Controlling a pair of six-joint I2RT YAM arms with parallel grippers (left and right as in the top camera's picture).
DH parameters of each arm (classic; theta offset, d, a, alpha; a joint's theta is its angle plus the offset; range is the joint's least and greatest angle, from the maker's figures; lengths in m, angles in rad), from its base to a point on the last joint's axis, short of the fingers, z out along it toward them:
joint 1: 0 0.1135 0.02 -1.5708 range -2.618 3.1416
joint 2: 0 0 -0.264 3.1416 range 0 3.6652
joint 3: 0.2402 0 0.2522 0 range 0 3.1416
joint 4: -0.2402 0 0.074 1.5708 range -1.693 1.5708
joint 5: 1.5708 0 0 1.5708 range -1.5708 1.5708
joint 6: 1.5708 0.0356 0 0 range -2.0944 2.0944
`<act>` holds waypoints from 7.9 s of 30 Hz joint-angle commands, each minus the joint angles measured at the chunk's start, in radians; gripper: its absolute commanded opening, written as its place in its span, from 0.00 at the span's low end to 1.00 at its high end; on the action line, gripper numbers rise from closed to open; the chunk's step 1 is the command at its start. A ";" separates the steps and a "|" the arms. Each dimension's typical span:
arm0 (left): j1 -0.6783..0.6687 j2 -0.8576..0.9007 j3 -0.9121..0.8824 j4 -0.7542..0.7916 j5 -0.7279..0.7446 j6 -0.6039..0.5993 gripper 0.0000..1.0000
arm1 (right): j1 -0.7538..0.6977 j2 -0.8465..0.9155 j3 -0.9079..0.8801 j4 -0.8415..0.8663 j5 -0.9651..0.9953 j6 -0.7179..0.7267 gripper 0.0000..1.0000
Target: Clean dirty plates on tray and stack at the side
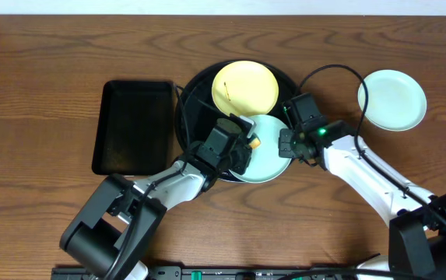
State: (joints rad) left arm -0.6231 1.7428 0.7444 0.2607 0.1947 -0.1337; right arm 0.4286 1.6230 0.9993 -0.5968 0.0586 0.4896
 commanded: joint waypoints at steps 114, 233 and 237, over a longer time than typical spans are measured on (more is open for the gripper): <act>0.734 -0.238 0.006 -0.372 0.053 -0.163 0.08 | 0.406 -0.100 0.219 0.219 1.169 -0.616 0.01; 0.734 -0.195 0.006 -0.309 0.030 -0.122 0.08 | 0.414 0.035 0.050 0.256 0.822 -0.303 0.01; 0.734 -0.195 0.006 -0.309 0.030 -0.122 0.08 | 0.414 0.035 0.050 0.257 0.811 -0.283 0.01</act>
State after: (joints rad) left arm 0.1078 1.5505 0.7460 -0.0494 0.2302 -0.2653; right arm 0.8391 1.6409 1.0538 -0.3363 1.0821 0.1501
